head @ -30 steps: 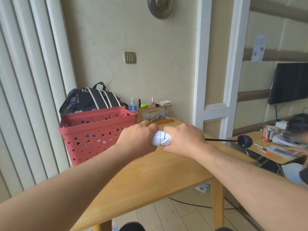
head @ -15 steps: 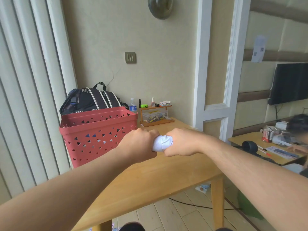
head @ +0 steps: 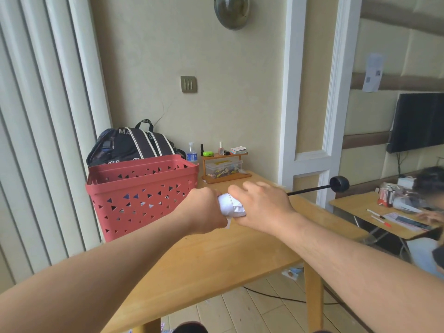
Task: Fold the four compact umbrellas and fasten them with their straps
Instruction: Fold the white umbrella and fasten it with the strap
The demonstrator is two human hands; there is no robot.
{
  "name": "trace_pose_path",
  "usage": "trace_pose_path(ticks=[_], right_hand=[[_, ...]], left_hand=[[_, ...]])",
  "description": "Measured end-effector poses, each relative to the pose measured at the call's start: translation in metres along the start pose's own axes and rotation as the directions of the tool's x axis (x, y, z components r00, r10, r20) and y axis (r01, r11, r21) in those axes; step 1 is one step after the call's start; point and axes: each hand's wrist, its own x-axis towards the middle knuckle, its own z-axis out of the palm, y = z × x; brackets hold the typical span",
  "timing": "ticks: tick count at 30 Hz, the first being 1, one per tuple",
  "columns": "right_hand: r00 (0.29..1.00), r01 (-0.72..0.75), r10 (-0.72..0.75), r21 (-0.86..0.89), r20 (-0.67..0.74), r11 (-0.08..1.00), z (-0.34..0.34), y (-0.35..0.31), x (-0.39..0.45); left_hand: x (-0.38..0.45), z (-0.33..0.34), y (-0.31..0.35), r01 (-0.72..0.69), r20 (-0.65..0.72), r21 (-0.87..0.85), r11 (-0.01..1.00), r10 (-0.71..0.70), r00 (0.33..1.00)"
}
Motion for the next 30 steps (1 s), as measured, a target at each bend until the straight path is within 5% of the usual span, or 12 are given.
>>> trace_pose_path(ticks=[5,10,20,30], right_hand=[[0.997,0.048,-0.047,-0.016,0.059,0.999,-0.006,0.004,0.001],[0.995,0.05,-0.049,-0.007,0.091,0.999,-0.01,0.002,-0.002],[0.977,-0.127,0.088,0.196,0.192,0.972,-0.013,-0.002,0.001],[0.929,-0.161,0.031,0.329,0.368,0.931,-0.035,0.001,0.0]], left_hand=[[0.0,0.004,-0.004,0.064,0.117,-0.158,0.985,-0.046,0.992],[0.0,0.003,-0.008,-0.078,0.1,0.048,0.996,0.072,0.992],[-0.009,0.006,-0.012,-0.204,-0.212,0.345,0.916,0.288,0.934],[-0.005,0.003,-0.005,-0.192,-0.126,0.311,0.931,0.24,0.962]])
